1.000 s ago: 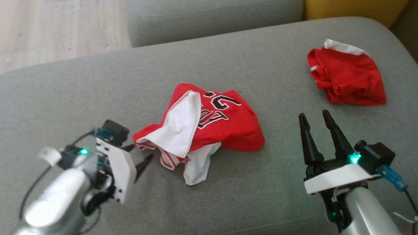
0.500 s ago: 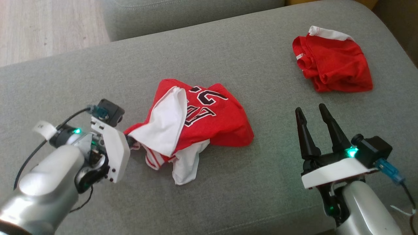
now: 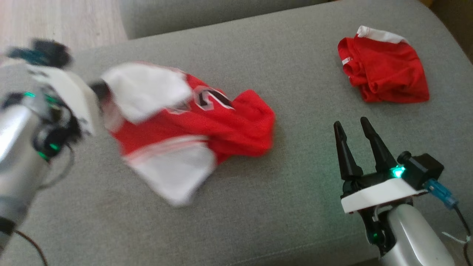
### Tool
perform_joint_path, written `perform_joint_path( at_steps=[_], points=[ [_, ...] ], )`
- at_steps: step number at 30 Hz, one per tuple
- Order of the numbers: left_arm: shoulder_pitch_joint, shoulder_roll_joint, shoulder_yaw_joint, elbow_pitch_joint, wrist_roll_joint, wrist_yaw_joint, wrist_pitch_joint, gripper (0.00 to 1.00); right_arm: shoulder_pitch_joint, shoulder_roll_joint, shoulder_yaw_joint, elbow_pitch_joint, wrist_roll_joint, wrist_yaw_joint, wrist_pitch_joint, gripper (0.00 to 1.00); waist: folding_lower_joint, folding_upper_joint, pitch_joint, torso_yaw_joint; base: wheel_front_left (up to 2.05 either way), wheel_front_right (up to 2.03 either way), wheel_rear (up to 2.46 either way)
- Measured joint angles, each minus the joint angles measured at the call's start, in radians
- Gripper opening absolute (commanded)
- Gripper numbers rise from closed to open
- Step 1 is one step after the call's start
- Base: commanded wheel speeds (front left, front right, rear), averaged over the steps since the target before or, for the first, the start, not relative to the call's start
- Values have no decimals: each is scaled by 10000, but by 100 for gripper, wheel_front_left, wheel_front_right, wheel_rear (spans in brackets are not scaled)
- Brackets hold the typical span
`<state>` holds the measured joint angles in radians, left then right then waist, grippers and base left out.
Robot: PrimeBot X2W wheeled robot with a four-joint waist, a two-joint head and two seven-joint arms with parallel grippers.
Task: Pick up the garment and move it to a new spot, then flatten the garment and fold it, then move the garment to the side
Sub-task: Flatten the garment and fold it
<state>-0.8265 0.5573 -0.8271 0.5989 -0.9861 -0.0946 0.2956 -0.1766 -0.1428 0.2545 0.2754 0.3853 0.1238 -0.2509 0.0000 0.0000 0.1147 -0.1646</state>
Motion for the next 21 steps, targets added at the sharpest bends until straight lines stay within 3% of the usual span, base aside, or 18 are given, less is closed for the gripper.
perform_joint_path(
  at_steps=[5,8,9,10,11,12,21],
  points=[
    [-634,224,426,1227,-10,510,-408,0,-277,-35,21,-63,36,0,0,100,0,0,446,-90,0,0,0],
    [-632,251,640,2067,-54,591,-575,0,-513,-36,17,-148,82,0,0,100,0,0,750,-187,0,0,0],
    [-624,249,644,2334,-54,602,-675,4,-567,-35,17,-155,86,0,0,100,0,0,843,-224,0,0,0],
    [-609,240,656,2587,-54,606,-800,23,-608,-35,13,-161,96,0,0,100,0,0,925,-261,0,0,0],
    [-587,219,660,2830,-54,608,-955,90,-623,-35,2,-165,96,0,0,100,0,0,994,-297,0,0,0],
    [-568,180,667,3032,-54,608,-1129,100,-620,-35,-6,-165,96,0,0,100,0,0,1043,-326,0,0,0],
    [-593,-334,286,3195,627,313,-2410,100,-593,-35,-136,-21,96,0,0,100,0,0,665,-28,0,0,0]
  ],
)
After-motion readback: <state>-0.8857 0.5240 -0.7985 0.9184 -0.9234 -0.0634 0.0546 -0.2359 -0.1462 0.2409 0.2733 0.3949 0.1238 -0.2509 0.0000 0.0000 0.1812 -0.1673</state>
